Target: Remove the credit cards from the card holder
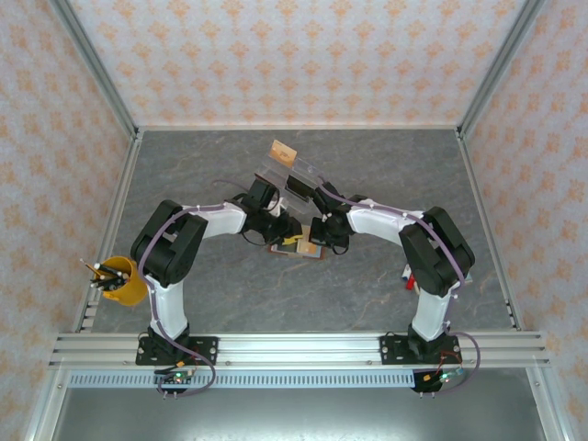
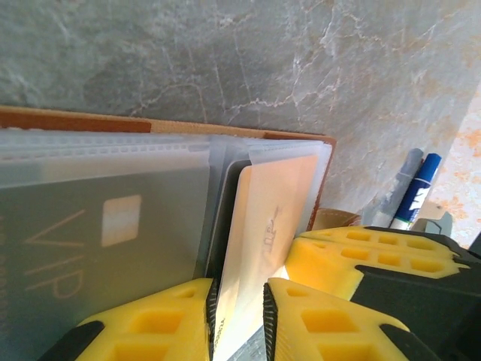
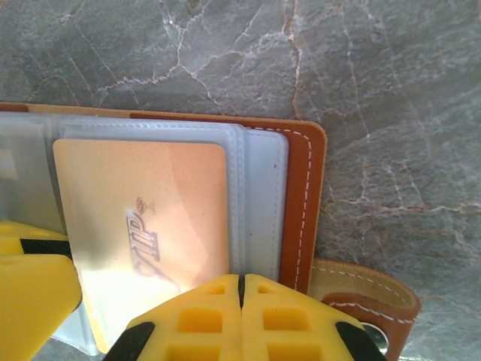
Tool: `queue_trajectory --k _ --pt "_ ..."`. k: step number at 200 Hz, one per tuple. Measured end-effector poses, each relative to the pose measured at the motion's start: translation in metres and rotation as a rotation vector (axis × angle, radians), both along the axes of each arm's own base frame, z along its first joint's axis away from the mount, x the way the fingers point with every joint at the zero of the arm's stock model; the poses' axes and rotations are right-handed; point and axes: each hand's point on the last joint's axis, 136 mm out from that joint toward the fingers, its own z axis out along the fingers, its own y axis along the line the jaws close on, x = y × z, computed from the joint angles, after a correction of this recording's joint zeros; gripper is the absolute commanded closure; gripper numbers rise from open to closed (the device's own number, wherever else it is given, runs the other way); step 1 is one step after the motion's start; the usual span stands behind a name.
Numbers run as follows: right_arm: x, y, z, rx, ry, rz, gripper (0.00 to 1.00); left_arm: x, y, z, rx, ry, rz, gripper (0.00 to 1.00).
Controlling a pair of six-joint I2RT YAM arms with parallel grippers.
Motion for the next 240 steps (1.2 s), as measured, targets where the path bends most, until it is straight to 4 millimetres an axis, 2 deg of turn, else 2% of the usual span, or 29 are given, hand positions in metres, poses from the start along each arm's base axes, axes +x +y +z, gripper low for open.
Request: queue_trajectory --k 114,165,240 --pt "0.0 0.0007 -0.0007 0.017 0.013 -0.002 0.97 -0.0017 -0.0034 -0.0005 -0.029 -0.029 -0.062 0.76" --pt "0.0001 0.0004 -0.0006 0.019 0.015 -0.003 0.98 -0.003 -0.0028 -0.001 -0.023 -0.037 -0.079 0.88" --pt "0.0009 -0.0012 -0.0014 0.002 0.018 -0.003 0.98 -0.0024 -0.002 0.0034 -0.058 -0.038 -0.085 0.93"
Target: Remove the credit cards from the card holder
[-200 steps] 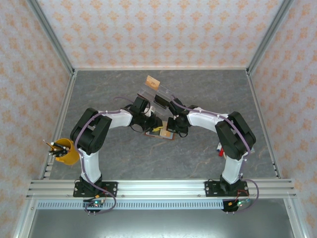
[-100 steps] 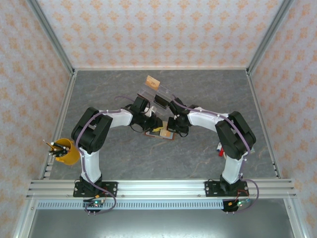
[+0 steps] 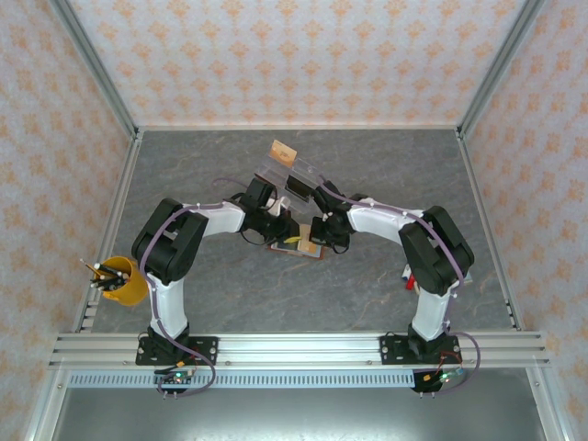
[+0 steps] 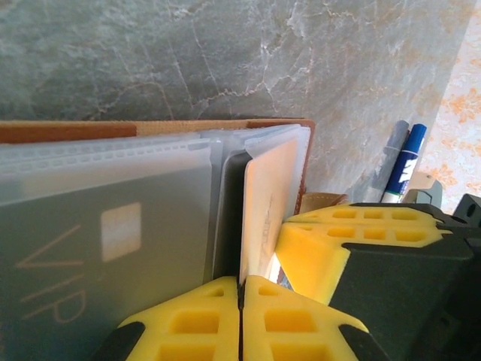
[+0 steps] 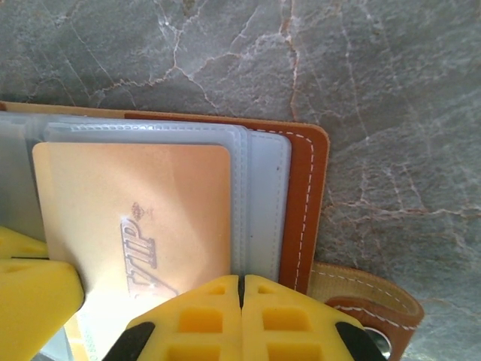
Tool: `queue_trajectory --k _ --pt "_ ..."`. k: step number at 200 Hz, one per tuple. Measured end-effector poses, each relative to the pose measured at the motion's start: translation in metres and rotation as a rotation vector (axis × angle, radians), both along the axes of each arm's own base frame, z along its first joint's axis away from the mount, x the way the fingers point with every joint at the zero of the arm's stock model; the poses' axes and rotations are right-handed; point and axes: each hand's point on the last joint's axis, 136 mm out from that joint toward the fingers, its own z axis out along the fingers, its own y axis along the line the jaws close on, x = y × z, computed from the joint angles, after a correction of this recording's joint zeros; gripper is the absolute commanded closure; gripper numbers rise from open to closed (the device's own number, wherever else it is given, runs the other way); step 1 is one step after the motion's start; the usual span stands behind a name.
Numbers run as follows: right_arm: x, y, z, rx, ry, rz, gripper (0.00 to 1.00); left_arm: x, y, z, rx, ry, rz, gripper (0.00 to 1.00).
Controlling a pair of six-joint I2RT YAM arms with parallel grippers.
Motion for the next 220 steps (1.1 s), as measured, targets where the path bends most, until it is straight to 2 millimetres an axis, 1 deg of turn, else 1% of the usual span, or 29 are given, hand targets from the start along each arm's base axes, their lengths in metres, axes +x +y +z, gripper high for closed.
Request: queue_trajectory --k 37,62,93,115,145,183,196,220 --pt "0.002 0.0 0.0 -0.016 0.005 0.0 0.99 -0.004 0.001 0.004 -0.029 -0.013 -0.007 0.93" --pt "0.004 0.004 0.0 -0.017 -0.003 0.005 0.99 -0.007 0.007 0.007 -0.035 -0.014 -0.001 0.95" --pt "0.005 0.004 0.0 -0.025 -0.011 0.006 0.99 -0.005 0.013 0.012 -0.041 -0.028 0.007 0.97" --pt "0.006 0.004 0.0 -0.027 -0.013 0.005 0.99 -0.003 0.018 0.011 -0.036 -0.032 0.011 0.98" --pt "0.007 0.004 0.0 -0.029 -0.014 0.005 0.99 -0.007 0.024 0.008 -0.015 -0.026 0.002 1.0" --pt "0.007 0.005 0.001 -0.032 -0.017 0.007 0.99 -0.011 0.042 0.006 0.053 -0.026 0.004 1.0" --pt "0.007 0.005 0.001 -0.032 -0.021 0.015 0.98 -0.011 0.049 0.011 0.069 -0.035 0.009 1.0" --pt "0.007 0.007 0.004 -0.025 -0.035 0.038 0.91 -0.009 0.062 0.023 0.098 -0.072 0.026 1.0"
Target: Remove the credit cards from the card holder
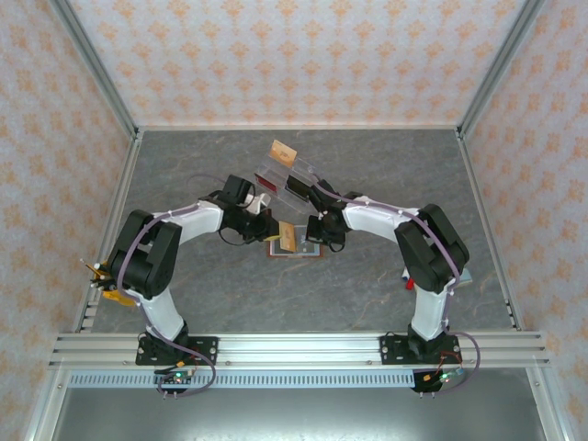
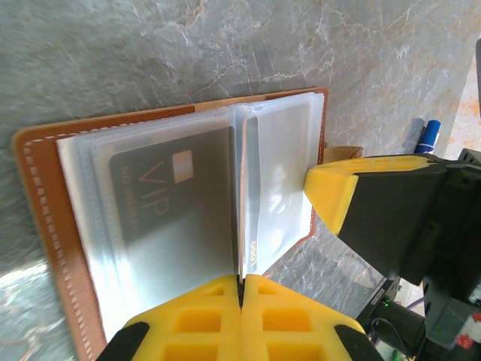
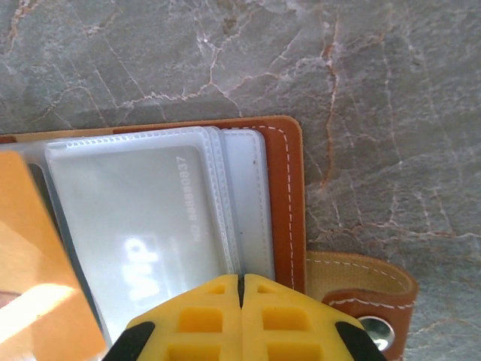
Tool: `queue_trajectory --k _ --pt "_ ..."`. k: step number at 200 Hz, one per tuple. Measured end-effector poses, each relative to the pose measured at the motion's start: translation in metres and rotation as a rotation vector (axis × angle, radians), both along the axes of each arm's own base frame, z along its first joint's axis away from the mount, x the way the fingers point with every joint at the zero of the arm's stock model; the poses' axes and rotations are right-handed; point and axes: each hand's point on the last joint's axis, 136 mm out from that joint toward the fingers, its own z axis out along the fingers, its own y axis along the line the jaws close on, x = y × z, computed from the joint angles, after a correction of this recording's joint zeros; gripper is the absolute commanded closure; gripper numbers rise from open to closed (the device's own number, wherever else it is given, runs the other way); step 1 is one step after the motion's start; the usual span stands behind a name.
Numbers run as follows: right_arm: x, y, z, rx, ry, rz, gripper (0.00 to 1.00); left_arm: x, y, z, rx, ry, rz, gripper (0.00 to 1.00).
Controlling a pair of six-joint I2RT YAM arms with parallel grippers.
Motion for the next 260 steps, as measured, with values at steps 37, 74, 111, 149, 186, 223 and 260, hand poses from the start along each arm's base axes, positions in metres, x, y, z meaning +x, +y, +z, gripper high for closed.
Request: queue_trajectory --k 37,74,111,149,186,223,260 --pt "0.006 0.007 0.026 0.064 -0.069 0.041 0.61 0.0 0.016 0.015 0.035 -0.04 0.038 1.0" --pt "0.018 0.024 0.088 0.284 -0.21 0.048 0.38 0.001 0.024 0.05 0.02 -0.128 0.078 1.0" --pt "0.029 0.038 0.113 0.52 -0.241 0.009 0.27 0.011 0.02 0.084 -0.065 -0.183 0.138 1.0" --pt "0.032 0.062 0.128 0.736 -0.207 -0.012 0.24 0.028 0.023 0.106 -0.159 -0.191 0.225 1.0" --pt "0.041 0.081 0.142 0.897 -0.168 -0.031 0.26 0.037 0.024 0.126 -0.249 -0.203 0.282 1.0" --pt "0.044 0.088 0.158 0.986 -0.161 -0.037 0.47 0.039 0.022 0.13 -0.282 -0.19 0.3 1.0" --pt "0.046 0.087 0.16 0.997 -0.161 -0.048 0.67 0.04 0.025 0.13 -0.283 -0.188 0.309 1.0"
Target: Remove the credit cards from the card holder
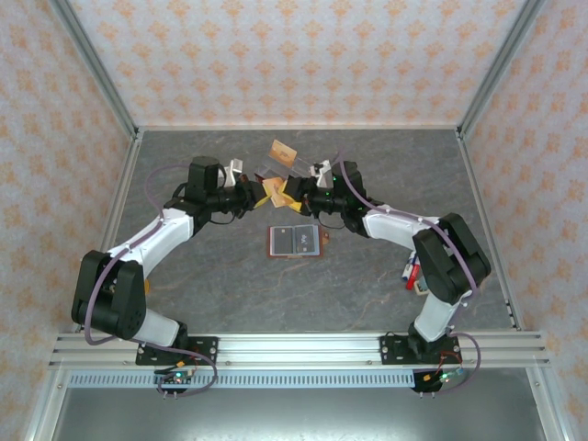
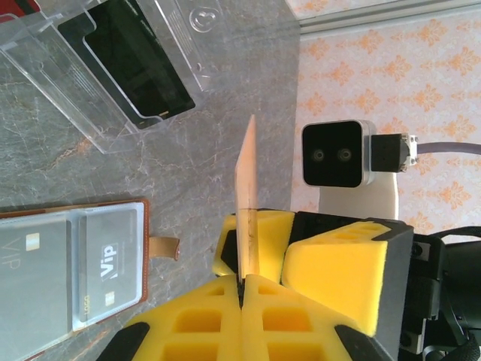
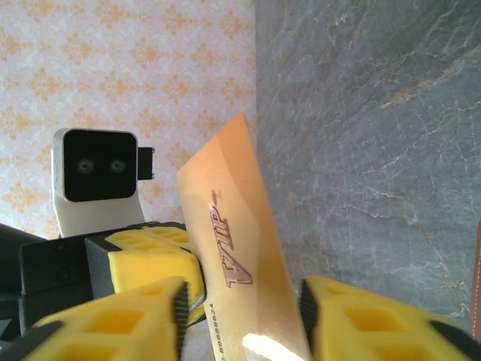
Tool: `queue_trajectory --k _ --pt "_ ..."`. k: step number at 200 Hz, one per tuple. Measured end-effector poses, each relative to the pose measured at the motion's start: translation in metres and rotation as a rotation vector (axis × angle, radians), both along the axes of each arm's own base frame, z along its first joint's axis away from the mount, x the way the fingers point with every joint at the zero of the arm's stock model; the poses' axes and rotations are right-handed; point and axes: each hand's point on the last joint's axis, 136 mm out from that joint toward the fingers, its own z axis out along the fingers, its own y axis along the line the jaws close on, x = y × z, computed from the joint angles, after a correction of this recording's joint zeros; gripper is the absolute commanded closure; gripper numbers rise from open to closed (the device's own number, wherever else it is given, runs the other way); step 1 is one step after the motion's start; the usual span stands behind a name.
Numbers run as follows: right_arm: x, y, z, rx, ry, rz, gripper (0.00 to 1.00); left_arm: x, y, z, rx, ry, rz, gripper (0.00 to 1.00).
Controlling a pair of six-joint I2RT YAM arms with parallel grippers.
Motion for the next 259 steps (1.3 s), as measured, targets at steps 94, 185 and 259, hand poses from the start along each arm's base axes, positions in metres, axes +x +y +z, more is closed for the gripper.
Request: queue_trajectory --k 94,185,259 --pt "0.023 -0.017 0.011 -0.344 -0.173 -0.049 1.0 -0.013 0.048 -0.013 0.338 0.075 0.115 0.26" --pt "0.123 -0.019 0.034 -0.883 -0.777 0.049 1.0 -0.039 0.122 -0.024 0.818 0.091 0.172 0.0" --pt "0.169 -0.003 -0.001 -1.011 -0.998 0.285 1.0 -0.042 0.129 -0.024 0.887 0.078 0.144 0.0"
